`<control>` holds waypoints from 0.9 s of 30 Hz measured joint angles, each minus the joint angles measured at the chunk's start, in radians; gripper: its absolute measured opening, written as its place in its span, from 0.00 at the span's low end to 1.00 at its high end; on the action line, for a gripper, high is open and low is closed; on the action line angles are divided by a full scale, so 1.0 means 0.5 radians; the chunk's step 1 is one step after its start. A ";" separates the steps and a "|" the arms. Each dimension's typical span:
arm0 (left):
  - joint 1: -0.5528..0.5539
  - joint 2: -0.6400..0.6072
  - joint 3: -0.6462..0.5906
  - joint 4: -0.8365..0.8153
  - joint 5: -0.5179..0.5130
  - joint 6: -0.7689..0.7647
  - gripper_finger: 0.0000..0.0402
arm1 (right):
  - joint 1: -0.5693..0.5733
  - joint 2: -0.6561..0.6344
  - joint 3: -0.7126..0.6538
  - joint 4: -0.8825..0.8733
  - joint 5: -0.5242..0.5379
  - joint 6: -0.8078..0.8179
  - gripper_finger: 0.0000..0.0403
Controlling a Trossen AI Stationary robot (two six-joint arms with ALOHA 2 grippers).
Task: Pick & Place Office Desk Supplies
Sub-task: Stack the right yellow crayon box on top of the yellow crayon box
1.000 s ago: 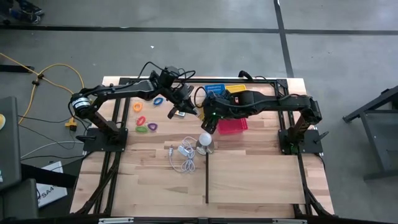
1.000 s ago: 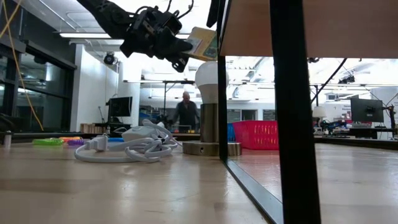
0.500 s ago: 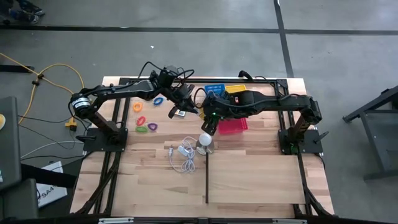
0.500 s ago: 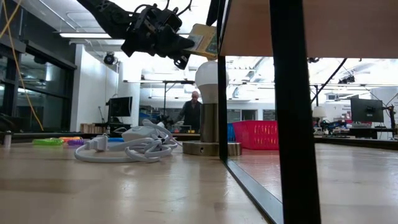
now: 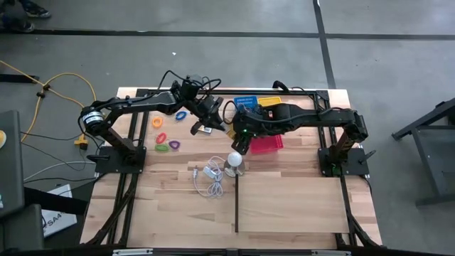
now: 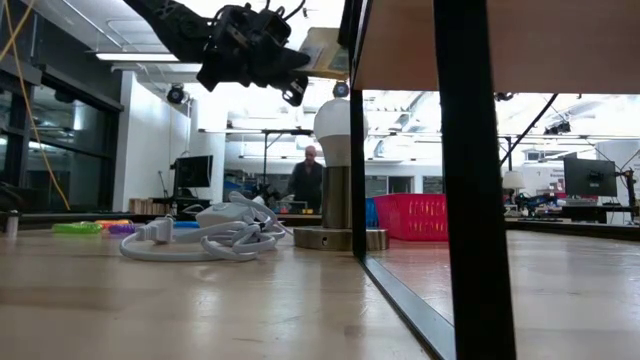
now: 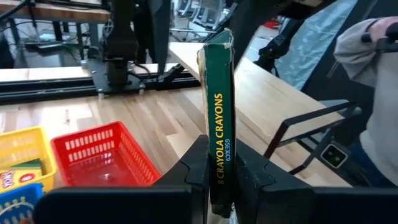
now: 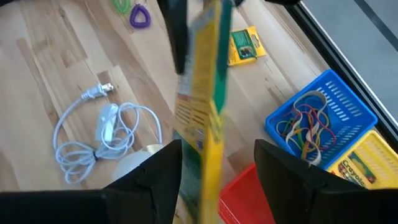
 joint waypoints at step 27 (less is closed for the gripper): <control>0.000 0.000 0.000 0.007 0.044 0.067 0.08 | -0.001 0.000 0.000 0.015 -0.206 0.041 0.10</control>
